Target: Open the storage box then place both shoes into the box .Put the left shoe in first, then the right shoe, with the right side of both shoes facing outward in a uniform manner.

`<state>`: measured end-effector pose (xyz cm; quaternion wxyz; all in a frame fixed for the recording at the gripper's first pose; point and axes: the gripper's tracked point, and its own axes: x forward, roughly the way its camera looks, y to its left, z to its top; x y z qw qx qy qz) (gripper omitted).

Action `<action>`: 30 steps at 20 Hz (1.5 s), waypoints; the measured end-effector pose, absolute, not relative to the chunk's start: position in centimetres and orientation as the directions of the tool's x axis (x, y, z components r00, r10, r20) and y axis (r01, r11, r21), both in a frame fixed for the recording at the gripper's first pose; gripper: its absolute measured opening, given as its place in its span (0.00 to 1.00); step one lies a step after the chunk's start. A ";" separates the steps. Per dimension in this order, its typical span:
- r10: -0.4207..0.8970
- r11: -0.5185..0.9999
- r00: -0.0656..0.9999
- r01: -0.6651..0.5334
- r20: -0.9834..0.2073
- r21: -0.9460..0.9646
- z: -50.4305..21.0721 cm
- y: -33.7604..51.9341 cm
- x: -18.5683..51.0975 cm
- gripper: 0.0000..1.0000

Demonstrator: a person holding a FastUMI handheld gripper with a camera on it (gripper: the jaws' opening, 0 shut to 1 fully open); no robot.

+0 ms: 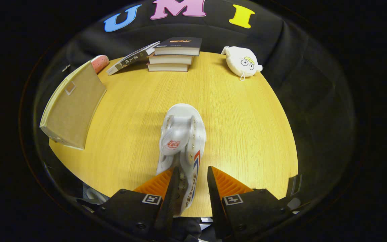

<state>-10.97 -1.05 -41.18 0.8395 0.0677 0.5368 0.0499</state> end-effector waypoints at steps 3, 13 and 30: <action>0.145 0.986 0.448 0.009 -0.882 0.166 -42.3 -0.6 -8.1 0.52; 0.178 0.932 0.451 0.208 -0.875 0.297 -40.0 -0.3 -7.0 0.06; 0.403 0.867 0.667 -0.058 -0.627 0.495 -12.3 14.2 2.7 0.06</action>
